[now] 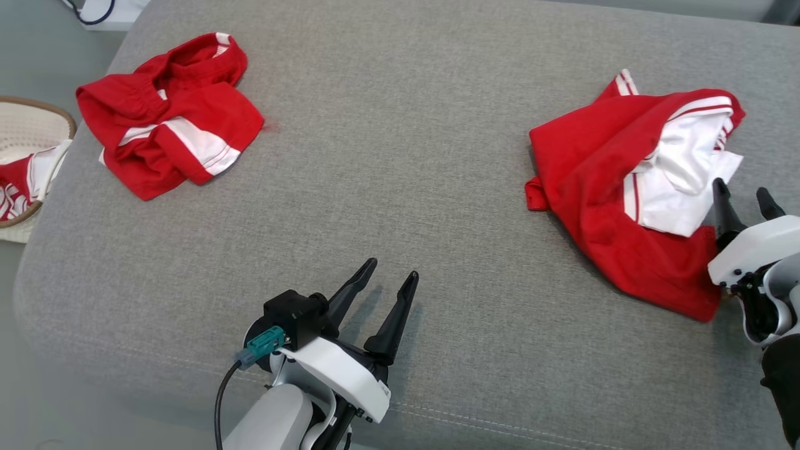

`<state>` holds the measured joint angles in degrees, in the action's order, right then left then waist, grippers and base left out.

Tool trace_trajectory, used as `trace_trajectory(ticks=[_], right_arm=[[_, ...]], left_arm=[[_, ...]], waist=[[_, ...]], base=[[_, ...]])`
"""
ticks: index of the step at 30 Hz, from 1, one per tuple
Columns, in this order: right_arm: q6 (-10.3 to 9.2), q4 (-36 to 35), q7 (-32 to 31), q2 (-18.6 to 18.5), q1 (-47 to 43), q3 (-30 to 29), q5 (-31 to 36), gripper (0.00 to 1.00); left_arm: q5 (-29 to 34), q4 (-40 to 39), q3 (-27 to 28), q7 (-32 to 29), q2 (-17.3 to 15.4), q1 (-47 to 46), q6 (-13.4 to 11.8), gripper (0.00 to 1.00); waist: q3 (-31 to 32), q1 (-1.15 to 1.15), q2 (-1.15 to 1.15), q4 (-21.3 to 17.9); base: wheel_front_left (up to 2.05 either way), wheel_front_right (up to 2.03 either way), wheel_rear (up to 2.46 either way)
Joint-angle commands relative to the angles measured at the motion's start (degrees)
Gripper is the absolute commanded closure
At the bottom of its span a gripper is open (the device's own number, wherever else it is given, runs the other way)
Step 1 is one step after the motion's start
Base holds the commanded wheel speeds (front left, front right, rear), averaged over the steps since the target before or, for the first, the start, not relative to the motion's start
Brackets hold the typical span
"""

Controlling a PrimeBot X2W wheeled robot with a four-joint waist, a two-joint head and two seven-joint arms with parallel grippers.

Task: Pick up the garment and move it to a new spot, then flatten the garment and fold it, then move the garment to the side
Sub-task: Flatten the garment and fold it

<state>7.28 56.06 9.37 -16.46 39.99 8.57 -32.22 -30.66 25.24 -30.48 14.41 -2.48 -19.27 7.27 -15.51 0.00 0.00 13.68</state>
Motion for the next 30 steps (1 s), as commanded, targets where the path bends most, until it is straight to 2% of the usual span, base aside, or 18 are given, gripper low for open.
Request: trace_trajectory(ticks=[1, 11, 18, 20, 21, 22, 24, 25, 30], right_arm=[[0.21, -0.31, 0.75, -0.28, 1.25, 0.09, -1.67, 0.00], [0.21, 5.33, 2.56, -1.69, 4.55, -0.54, -3.44, 0.00], [0.21, 8.29, 2.73, -1.37, 6.42, 0.17, -3.23, 0.00], [0.21, 8.85, 2.40, -1.19, 7.03, 0.66, -3.36, 0.15], [0.21, 9.15, 2.06, -1.12, 7.30, 1.01, -3.37, 0.29], [0.21, 9.44, 1.66, -1.00, 7.54, 1.28, -3.51, 0.55], [0.21, 9.70, 1.27, -0.85, 7.89, 2.04, -3.60, 0.74], [0.21, 9.63, 0.96, -0.58, 7.98, 2.36, -3.93, 1.00], [0.21, 5.76, 2.32, -0.27, 8.53, 4.93, -5.17, 1.00]], left_arm=[[0.47, -1.27, 2.18, 0.59, -0.40, -1.97, 0.22, 0.00], [0.76, -1.98, 2.24, 0.59, -0.40, -2.23, 0.22, 0.00], [0.78, -1.99, 2.26, 0.59, -0.40, -2.54, 0.22, 0.00], [0.78, -2.04, 2.29, 0.59, -0.40, -2.74, 0.22, 0.00], [0.77, -2.06, 2.27, 0.59, -0.40, -2.87, 0.22, 0.00], [0.75, -2.07, 2.26, 0.59, -0.40, -2.98, 0.22, 0.00], [0.74, -2.02, 2.26, 0.59, -0.40, -3.18, 0.22, 0.00], [0.73, -1.96, 2.29, 0.59, -0.40, -3.24, 0.22, 0.00], [0.85, -1.48, 2.76, 0.59, -0.40, -3.06, 0.22, 0.00]], waist=[[-0.60, 0.00, 0.00, 0.94], [-2.41, 0.00, 0.00, 2.28], [-3.50, 0.00, 0.00, 2.71], [-3.89, 0.00, 0.00, 2.89], [-4.07, 0.00, 0.00, 2.98], [-4.22, 0.00, 0.00, 3.06], [-4.36, 0.00, 0.00, 3.18], [-4.35, 0.00, 0.00, 3.20], [-3.57, 0.00, 0.00, 2.72]], base=[[0.00, 0.00, 0.00], [0.00, 0.00, 0.00], [0.00, 0.00, 0.00], [0.00, 0.00, 0.00], [0.00, 0.00, 0.00], [0.00, 0.00, 0.00], [0.00, 0.00, 0.00], [0.00, 0.00, 0.00], [0.00, 0.00, 0.00]])
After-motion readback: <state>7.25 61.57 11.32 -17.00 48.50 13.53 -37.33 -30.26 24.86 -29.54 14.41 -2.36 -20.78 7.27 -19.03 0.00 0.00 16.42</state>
